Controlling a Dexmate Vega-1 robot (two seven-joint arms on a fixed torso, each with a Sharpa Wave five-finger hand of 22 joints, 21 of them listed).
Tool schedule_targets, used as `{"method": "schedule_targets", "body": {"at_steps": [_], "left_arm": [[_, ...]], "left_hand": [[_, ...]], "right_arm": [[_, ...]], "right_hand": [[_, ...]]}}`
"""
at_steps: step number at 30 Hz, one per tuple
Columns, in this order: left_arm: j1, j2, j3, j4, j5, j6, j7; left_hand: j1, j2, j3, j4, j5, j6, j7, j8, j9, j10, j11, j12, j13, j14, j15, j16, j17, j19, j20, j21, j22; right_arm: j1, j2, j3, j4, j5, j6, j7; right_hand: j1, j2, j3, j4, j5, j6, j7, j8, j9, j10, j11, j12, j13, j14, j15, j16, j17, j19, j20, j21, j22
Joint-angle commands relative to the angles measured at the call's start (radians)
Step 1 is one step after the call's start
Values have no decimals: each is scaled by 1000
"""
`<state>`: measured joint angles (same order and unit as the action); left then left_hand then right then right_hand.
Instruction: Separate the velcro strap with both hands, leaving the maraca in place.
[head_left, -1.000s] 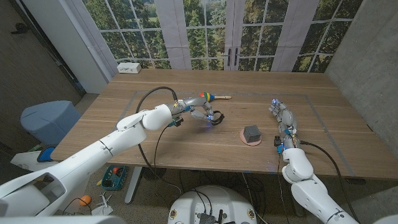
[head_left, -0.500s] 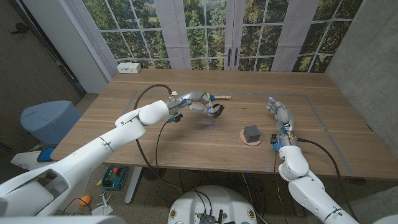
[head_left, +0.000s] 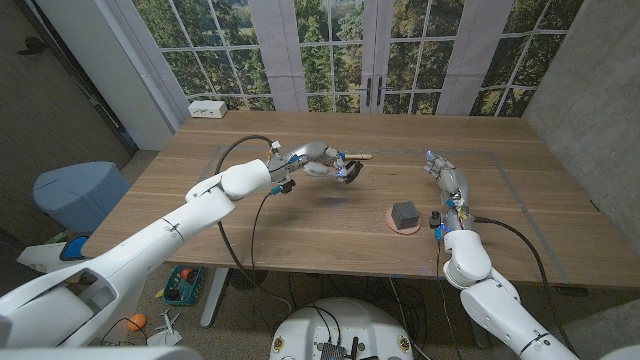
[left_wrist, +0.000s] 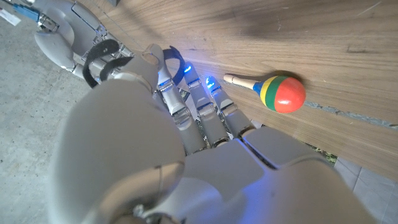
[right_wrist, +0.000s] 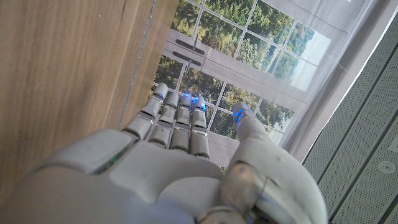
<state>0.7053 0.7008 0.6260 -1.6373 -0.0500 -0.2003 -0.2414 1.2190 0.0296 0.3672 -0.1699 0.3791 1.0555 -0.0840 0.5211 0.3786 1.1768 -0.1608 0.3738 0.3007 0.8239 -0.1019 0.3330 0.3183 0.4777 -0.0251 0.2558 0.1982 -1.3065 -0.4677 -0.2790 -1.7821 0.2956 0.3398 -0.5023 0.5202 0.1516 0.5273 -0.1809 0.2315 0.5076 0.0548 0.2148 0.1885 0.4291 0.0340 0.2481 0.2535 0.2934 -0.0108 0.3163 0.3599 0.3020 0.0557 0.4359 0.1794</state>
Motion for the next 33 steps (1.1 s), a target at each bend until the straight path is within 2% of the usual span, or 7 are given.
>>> {"method": "schedule_targets", "body": {"at_steps": [1, 6, 13, 22, 33], "left_arm": [[-7, -20, -6, 28, -98, -31, -26], [-14, -24, -5, 31, -143, -23, -57], [-24, -31, -4, 36, -203, -4, -93], [-43, -44, 7, 42, -229, 0, -121], [-74, -60, 21, 56, -321, 59, -202]], "left_hand": [[10, 13, 6, -3, 9, -9, 1, 6, 7, 35, -41, 69, 261, 9, -141, 6, 7, 9, 4, 7, 1], [10, 13, 6, -2, 14, -10, -1, 9, 11, 34, -41, 70, 269, 8, -141, 6, 11, 11, 3, 8, 2], [10, 13, 6, -2, 21, -12, 2, 12, 16, 32, -41, 70, 279, 6, -141, 5, 16, 13, 3, 10, 3], [6, 20, 4, 1, 32, -11, 10, 16, 22, 28, -42, 72, 298, 28, -141, 20, 33, 18, 8, 14, 4], [6, 19, 0, -1, 40, -12, 11, 17, 24, 25, -42, 74, 311, 37, -141, 27, 45, 23, 7, 19, 5]], "right_arm": [[-17, -11, -9, -57, -49, -41, -28], [-26, -17, -11, -80, -73, -56, -39], [-38, -21, -13, -102, -108, -74, -58], [-55, -24, -14, -132, -145, -100, -78], [-70, -33, -20, -164, -204, -131, -99]], "right_hand": [[16, -10, 4, 0, 7, 16, 3, 9, 5, 16, 4, 10, 7, 6, 4, 8, 8, 13, 10, -2, 4], [34, -14, 5, -3, 11, 35, -1, 15, 5, 28, -9, 14, 11, 8, 0, 12, 11, 21, 18, -1, 5], [63, -19, 10, -9, 16, 50, -5, 19, 6, 36, -14, 16, 14, 11, -3, 16, 15, 30, 25, 0, 5], [100, -27, 15, -13, 21, 56, -15, 19, 6, 41, -29, 17, 18, 12, -11, 20, 18, 36, 30, 1, 6], [158, -42, 22, -17, 27, 61, -37, 19, 7, 42, -41, 16, 22, 4, -25, 22, 22, 41, 30, 0, 6]]}}
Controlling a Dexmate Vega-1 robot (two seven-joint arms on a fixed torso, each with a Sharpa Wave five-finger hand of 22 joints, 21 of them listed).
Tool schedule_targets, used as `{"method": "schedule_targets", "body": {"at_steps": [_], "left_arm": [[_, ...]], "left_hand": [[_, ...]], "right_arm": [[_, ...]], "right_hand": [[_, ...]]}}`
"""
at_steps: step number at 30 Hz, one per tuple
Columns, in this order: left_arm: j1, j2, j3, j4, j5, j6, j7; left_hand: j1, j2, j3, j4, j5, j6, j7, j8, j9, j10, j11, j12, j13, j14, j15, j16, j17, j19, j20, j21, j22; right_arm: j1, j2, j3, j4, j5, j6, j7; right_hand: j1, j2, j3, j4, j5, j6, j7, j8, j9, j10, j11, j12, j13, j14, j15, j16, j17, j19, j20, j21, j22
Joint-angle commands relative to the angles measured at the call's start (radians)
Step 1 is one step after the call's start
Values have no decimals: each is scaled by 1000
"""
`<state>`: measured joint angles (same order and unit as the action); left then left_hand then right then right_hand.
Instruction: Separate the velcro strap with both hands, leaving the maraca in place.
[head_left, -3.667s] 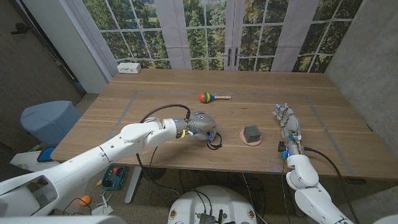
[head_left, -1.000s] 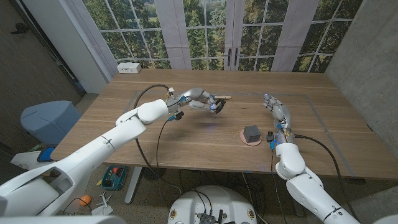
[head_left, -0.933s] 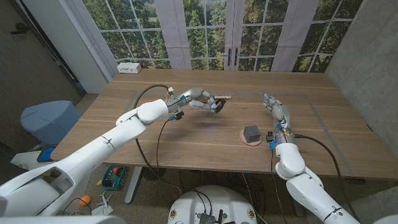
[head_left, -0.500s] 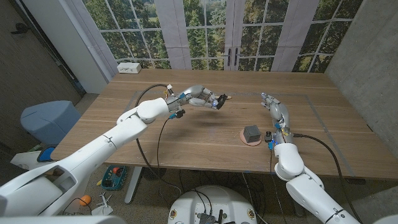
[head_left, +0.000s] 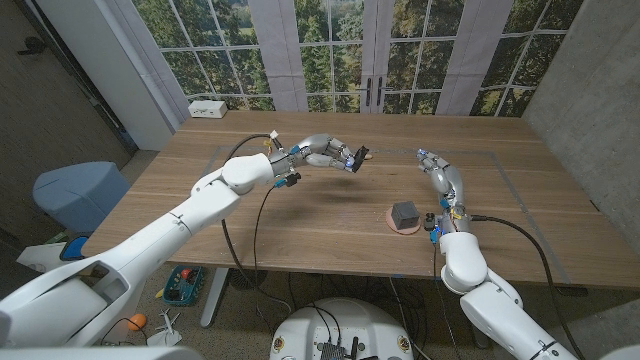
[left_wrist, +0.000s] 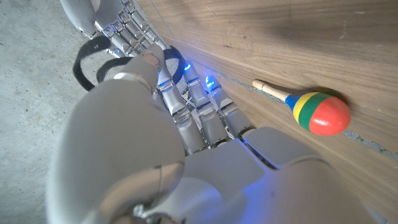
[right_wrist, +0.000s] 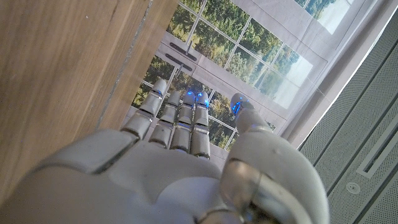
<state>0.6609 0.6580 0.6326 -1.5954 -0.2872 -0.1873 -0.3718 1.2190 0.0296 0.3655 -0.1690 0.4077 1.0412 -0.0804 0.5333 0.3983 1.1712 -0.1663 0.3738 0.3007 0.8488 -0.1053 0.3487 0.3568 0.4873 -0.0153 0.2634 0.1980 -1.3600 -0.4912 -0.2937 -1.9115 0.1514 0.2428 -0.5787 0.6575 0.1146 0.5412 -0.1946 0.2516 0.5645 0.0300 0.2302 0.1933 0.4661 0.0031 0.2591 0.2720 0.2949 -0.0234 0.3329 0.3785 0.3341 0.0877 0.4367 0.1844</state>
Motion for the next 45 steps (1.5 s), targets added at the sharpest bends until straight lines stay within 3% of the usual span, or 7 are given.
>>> {"method": "schedule_targets", "body": {"at_steps": [1, 15, 30, 45], "left_arm": [[-31, -18, 14, 14, -88, 49, -74], [-36, -28, 14, 17, -140, 82, -89], [-69, -54, 22, 57, -247, 170, -169], [-118, -81, 50, 108, -305, 253, -251]], "left_hand": [[6, 20, 2, -2, 12, 1, 9, 4, 4, 30, -36, 74, 313, 13, -138, 12, 8, 13, -2, 11, 6], [9, 20, 0, -3, 22, -3, 8, 5, 10, 26, -36, 75, 328, 13, -138, 15, 21, 12, -2, 14, 7], [10, 20, -3, -3, 33, -5, 10, 6, 15, 21, -37, 76, 344, 12, -138, 16, 33, 11, -2, 18, 9], [11, 21, -4, -3, 45, -10, 14, 6, 21, 17, -36, 76, 358, 8, -138, 14, 43, 5, -1, 19, 10]], "right_arm": [[-17, -10, -6, -39, -65, -41, -26], [-26, -37, -18, -81, -107, -94, -17], [-7, -44, -47, -84, -163, -108, -18], [22, -43, -74, -81, -211, -111, -19]], "right_hand": [[26, -7, 8, -3, 7, 5, -13, 3, 2, 6, -13, 6, 4, 1, -12, 5, 4, 9, -2, -1, 1], [128, -27, 13, -1, 12, 41, -52, 13, 3, 41, -52, 17, 13, -9, -33, 12, 11, 17, -11, -2, 2], [162, -41, 6, 3, 9, 56, -55, 14, 3, 43, -55, 16, 17, -15, -35, 15, 14, 21, -8, -2, 2], [194, -60, -10, 7, -1, 62, -81, 11, 3, 37, -74, 12, 24, -20, -41, 19, 18, 26, -8, -2, 2]]}}
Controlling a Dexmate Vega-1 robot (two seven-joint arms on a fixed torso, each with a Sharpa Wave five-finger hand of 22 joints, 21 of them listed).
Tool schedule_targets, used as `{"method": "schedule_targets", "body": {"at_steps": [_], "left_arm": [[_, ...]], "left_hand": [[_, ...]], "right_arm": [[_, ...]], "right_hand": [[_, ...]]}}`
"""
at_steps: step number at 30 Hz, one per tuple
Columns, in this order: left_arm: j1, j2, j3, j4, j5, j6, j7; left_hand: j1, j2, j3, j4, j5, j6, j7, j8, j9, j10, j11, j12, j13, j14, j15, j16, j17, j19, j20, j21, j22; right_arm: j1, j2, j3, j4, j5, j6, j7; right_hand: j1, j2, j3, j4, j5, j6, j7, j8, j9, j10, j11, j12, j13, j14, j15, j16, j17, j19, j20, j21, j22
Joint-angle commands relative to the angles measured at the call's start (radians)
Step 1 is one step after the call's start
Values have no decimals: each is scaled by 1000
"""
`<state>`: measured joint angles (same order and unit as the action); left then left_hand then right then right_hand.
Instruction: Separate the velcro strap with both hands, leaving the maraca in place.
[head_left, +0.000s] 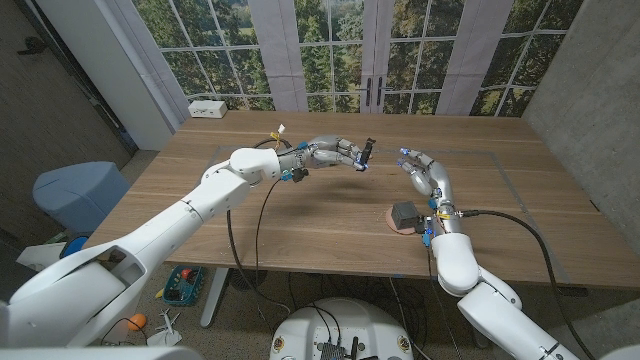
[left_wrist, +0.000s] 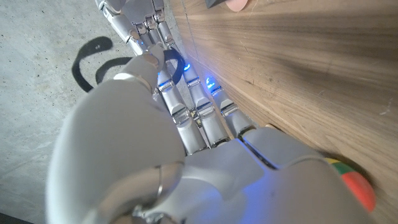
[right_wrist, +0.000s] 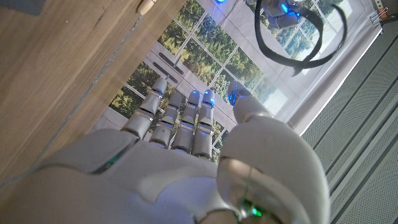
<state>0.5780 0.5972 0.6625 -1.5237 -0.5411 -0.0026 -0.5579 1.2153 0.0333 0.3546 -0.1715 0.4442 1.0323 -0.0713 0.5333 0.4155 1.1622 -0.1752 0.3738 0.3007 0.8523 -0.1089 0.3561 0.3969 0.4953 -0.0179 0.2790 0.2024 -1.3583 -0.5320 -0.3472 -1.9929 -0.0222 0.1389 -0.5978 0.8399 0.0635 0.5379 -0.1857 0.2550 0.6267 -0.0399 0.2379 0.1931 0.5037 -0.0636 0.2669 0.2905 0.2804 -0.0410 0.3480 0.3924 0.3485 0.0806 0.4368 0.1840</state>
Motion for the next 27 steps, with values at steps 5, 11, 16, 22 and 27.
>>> {"method": "schedule_targets", "body": {"at_steps": [5, 11, 16, 22, 27], "left_arm": [[-38, -21, 26, 37, -35, 69, -53], [-56, -41, 35, 58, -47, 87, -72], [-71, -56, 44, 74, -52, 100, -87], [-88, -72, 53, 101, -58, 119, -102], [-98, -79, 62, 112, -54, 124, -115]], "left_hand": [[14, 18, 6, 0, 12, -5, 6, 5, 6, 25, -27, 76, 364, 2, -134, 6, 7, -7, 3, 4, 6], [14, 19, 5, 0, 18, -7, 5, 5, 9, 22, -27, 77, 372, -2, -134, 4, 12, -15, 7, 3, 7], [15, 19, 4, 0, 21, -6, 3, 4, 8, 20, -27, 77, 377, -3, -134, 3, 15, -15, 8, 4, 7], [14, 19, 3, 0, 25, -7, 4, 4, 9, 18, -27, 75, 380, -5, -134, 2, 19, -16, 9, 6, 8], [14, 20, 3, 0, 28, -7, 5, 3, 9, 18, -27, 75, 382, -6, -134, 1, 22, -17, 9, 6, 8]], "right_arm": [[21, -8, -21, -9, -44, -24, 5], [22, -10, -24, -16, -55, -43, 0], [23, -13, -28, -20, -62, -47, 1], [30, -14, -34, -18, -64, -51, 4], [41, -13, -40, -8, -61, -36, 10]], "right_hand": [[18, -16, -13, 0, -11, 2, -18, 3, 4, -2, -16, 3, 8, -14, -28, 3, 5, 12, -1, -3, 3], [29, -23, -20, 2, -19, 5, -29, 1, 4, -5, -29, 1, 10, -20, -30, 3, 7, 12, -3, -4, 3], [38, -27, -25, 3, -26, 12, -39, 2, 4, -3, -36, 1, 12, -21, -31, 5, 8, 13, -4, -4, 3], [44, -33, -32, 5, -34, 19, -39, 3, 4, 4, -32, 3, 14, -22, -32, 7, 9, 14, -3, -5, 3], [47, -35, -39, 9, -42, 23, -37, 3, 4, 10, -28, 6, 17, -16, -39, 11, 10, 13, -6, -6, 3]]}}
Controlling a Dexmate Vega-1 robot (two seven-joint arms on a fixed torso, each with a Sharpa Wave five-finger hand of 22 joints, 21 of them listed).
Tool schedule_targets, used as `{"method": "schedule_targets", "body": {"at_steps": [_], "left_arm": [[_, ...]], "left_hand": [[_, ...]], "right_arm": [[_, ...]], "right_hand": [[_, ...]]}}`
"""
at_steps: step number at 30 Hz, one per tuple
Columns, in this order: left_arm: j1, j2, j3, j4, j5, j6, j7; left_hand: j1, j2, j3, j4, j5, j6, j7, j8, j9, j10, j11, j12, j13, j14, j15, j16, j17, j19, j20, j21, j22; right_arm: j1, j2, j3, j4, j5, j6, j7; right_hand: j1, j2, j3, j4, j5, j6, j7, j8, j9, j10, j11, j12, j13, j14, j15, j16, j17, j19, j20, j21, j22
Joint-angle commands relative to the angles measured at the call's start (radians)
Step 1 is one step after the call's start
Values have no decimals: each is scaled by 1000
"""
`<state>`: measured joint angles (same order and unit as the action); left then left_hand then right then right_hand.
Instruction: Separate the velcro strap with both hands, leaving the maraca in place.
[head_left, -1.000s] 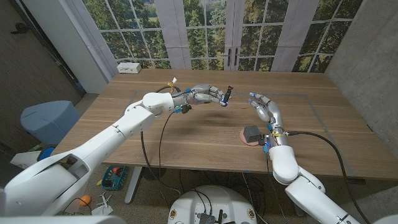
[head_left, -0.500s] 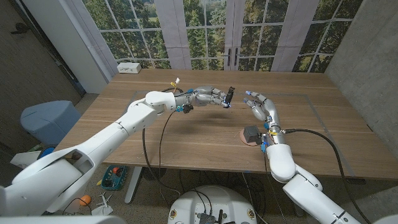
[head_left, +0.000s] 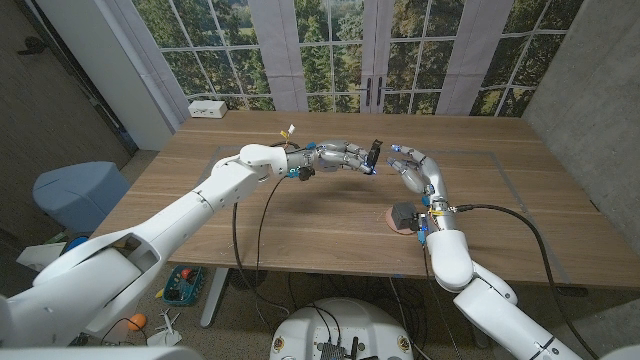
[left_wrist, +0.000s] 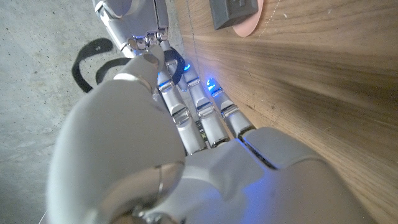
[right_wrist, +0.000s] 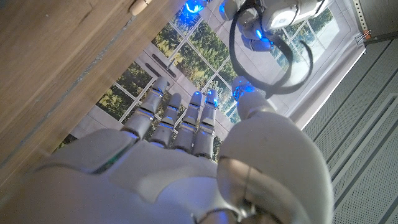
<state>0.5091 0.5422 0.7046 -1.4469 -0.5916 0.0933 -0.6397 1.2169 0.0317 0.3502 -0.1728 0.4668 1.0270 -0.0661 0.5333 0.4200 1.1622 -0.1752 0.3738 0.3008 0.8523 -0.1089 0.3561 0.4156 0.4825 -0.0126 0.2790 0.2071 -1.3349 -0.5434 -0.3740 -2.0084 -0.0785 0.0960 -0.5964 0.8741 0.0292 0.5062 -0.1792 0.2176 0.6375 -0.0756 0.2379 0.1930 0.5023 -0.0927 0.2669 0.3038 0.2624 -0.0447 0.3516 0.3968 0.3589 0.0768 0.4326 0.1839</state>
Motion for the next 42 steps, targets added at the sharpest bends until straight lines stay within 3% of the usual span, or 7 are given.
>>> {"method": "schedule_targets", "body": {"at_steps": [1, 18, 22, 27, 35, 42], "left_arm": [[-30, -26, 21, 37, -5, 31, -36], [-47, -42, 39, 53, -5, 58, -61], [-50, -46, 42, 58, -5, 59, -67], [-48, -48, 42, 58, -7, 57, -71], [-45, -49, 40, 56, -16, 55, -82], [-48, -57, 40, 72, -28, 34, -121]], "left_hand": [[13, 21, 7, 1, 6, -2, 0, 4, 5, 18, -27, 75, 383, -6, -134, 1, 3, -4, 4, 7, 3], [13, 23, 5, 1, 18, -5, 2, 3, 10, 16, -27, 70, 390, -8, -134, -3, 14, -8, 8, 10, 4], [13, 23, 5, 1, 20, -5, 2, 3, 10, 17, -27, 71, 392, -8, -134, -4, 15, -10, 8, 11, 4], [13, 23, 5, 1, 23, -5, 0, 2, 11, 16, -26, 69, 395, -9, -134, -6, 19, -12, 9, 12, 4], [14, 24, 4, 1, 27, -7, 1, 2, 13, 16, -26, 67, 396, -9, -134, -8, 23, -14, 11, 13, 5], [13, 24, 3, 2, 31, -9, 2, 0, 12, 16, -26, 64, 399, -9, -134, -10, 27, -15, 11, 15, 5]], "right_arm": [[20, -3, -15, 11, -4, 11, 13], [51, 1, -31, 40, 2, 39, 31], [55, 2, -33, 47, 0, 50, 30], [57, 11, -35, 60, -10, 69, 17], [60, 28, -34, 74, -9, 85, 1], [58, 42, -29, 91, 3, 111, -7]], "right_hand": [[12, 0, -10, 5, -7, 16, 0, 3, 4, 17, 2, 8, 5, 3, -37, 10, 7, 2, -2, -2, 3], [14, 6, -32, 14, -23, 45, -14, 7, 5, 37, -3, 18, 18, 16, -45, 25, 15, 9, -3, -2, 4], [20, 12, -42, 16, -27, 84, -26, 18, 5, 62, -16, 30, 27, 27, -54, 37, 21, 13, -7, -1, 4], [29, 24, -73, 19, -32, 200, -55, 48, 4, 133, -55, 61, 53, 60, -92, 76, 41, 29, -21, 4, 6], [38, 58, -114, 25, -42, 384, -15, 97, 3, 189, -83, 80, 83, 79, -122, 130, 76, 43, -42, 14, 9], [36, 65, -130, 28, -47, 409, 9, 96, 1, 216, -81, 89, 91, 86, -135, 147, 86, 56, -53, 22, 10]]}}
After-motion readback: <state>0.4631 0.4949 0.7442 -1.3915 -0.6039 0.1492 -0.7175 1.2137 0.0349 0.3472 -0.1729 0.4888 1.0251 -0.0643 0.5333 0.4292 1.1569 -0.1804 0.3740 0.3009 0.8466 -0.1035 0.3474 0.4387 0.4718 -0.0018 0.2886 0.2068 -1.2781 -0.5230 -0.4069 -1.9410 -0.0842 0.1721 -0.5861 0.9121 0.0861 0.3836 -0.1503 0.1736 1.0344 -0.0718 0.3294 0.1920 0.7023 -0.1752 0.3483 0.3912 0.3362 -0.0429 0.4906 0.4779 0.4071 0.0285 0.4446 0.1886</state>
